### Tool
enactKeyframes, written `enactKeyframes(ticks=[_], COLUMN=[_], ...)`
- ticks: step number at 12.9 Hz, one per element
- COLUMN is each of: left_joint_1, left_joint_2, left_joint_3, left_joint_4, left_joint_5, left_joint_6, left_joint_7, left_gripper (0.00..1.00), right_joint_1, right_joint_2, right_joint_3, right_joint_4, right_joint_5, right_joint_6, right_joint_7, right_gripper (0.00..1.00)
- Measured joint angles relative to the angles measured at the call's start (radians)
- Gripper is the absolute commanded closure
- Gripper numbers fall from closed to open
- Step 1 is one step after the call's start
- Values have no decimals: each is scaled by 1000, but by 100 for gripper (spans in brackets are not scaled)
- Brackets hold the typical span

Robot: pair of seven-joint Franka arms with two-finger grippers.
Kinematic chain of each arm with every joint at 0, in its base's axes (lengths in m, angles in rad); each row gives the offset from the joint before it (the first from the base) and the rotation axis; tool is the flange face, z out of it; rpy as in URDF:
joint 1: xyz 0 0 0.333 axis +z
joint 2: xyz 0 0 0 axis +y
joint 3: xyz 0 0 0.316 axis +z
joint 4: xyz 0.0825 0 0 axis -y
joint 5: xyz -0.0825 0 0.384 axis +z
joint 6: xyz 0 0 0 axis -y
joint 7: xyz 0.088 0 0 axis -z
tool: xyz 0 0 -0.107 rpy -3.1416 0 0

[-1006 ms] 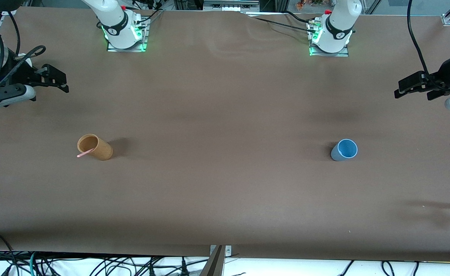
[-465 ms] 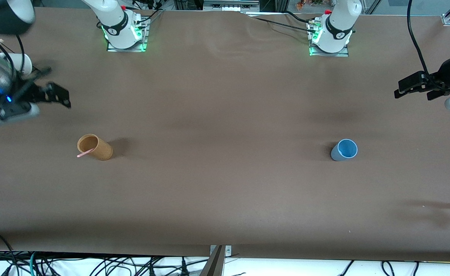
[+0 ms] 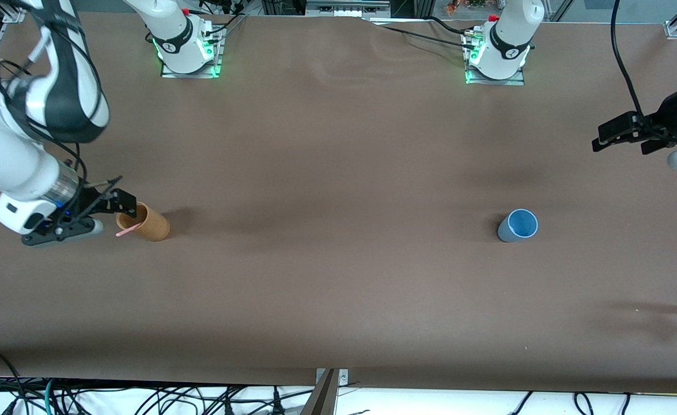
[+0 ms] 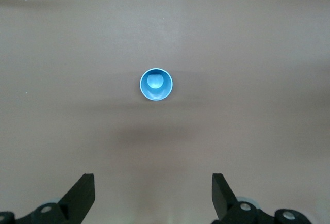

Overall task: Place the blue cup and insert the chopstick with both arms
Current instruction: 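Grasp the pink chopstick with the right gripper while the left gripper grasps the blue cup, then lift the chopstick from the tan cup while the left gripper lifts the cup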

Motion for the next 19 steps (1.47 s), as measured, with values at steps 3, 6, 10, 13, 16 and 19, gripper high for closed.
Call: enactKeyframes(ticks=[3,6,10,13,16,19], left_joint_1=[-6,-62,-138,-161,-163,-163], left_joint_2=[133,294,383,393,384,358], left_joint_3=[-3,-7,-8,-8,-7,-6], left_joint_4=[-22,-26,-28,-124,-251,-290], left_joint_5=[0,0,4,71,90,92], left_joint_6=[41,88,235,444,610,625], left_joint_7=[3,4,-85,-111,-111,-111], left_gripper=[0,0,0,0,0,0], right_joint_1=[-10,-16,-20,-24,-29,-29], right_joint_2=[10,10,10,17,31,32], right_joint_3=[-4,-4,-15,-15,-16,-16], right_joint_4=[-81,-119,-178,-184,-184,-184], right_joint_5=[-1,-1,-1,-1,-1,-1], right_joint_6=[102,128,192,224,237,238], right_joint_7=[-11,-30,-67,-85,-91,-92], right_gripper=[5,12,27,35,58,81])
